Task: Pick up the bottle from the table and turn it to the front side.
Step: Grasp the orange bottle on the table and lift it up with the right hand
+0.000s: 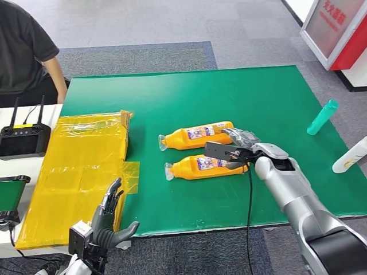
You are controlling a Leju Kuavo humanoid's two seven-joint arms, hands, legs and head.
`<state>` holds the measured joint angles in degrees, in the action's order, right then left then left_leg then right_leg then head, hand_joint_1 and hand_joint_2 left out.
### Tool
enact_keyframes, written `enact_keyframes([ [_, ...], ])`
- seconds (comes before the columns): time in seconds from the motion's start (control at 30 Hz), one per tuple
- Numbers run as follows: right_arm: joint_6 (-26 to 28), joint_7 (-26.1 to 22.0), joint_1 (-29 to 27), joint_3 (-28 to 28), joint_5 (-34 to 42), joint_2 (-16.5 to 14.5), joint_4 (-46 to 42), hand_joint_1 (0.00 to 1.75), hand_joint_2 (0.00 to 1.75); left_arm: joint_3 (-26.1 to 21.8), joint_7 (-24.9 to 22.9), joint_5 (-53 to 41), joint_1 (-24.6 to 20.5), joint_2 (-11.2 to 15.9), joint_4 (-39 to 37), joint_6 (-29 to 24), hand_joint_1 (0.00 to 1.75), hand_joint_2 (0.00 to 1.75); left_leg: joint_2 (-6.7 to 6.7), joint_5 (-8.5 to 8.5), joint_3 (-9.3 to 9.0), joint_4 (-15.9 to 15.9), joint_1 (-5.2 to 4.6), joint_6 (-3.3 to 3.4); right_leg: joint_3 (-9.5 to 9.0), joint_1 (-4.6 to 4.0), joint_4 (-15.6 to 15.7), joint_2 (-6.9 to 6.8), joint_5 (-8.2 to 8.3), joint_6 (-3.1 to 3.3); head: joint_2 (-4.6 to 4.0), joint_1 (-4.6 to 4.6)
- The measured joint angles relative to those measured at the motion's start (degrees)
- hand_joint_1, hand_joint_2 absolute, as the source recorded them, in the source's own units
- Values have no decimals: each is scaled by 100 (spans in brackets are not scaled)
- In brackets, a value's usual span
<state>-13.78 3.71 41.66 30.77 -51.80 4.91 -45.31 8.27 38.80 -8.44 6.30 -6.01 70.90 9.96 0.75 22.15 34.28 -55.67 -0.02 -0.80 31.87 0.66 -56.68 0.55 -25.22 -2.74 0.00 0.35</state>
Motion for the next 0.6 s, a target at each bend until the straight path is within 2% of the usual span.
enact_keyframes([
  [0.6, -245, -92, 6, 435, 323, 1, 270, 0, 175, -10, 0, 31, 1, 24, 0, -50, 0, 175, 0, -3, 2, 0, 0, -2, 5, 0, 0, 0, 1, -1, 0, 0],
])
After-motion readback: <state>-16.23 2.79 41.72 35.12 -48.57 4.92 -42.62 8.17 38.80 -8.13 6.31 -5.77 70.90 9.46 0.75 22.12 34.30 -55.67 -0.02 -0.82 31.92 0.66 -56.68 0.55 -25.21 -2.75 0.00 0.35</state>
